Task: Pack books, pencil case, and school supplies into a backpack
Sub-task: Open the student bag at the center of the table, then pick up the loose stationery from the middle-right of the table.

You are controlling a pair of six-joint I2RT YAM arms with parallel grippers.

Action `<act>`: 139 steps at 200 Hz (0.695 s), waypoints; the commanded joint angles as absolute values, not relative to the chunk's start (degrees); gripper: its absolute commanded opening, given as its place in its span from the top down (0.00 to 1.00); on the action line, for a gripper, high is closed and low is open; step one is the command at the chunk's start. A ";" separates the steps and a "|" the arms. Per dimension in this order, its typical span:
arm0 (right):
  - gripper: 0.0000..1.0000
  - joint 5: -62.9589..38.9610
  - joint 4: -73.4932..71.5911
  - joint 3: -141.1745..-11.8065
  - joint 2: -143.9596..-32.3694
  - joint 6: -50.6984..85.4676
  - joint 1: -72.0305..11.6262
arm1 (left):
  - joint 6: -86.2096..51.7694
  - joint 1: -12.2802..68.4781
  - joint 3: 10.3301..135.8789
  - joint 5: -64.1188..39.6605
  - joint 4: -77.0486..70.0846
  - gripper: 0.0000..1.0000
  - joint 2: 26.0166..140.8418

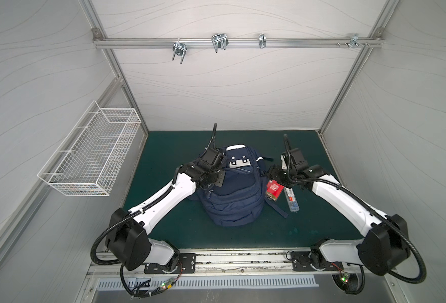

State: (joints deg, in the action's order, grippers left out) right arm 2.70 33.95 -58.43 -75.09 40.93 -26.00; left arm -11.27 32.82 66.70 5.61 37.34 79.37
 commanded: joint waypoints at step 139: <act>0.35 13.84 38.22 -56.54 -97.42 29.53 -17.32 | -16.26 31.43 63.78 -4.64 30.14 1.00 75.67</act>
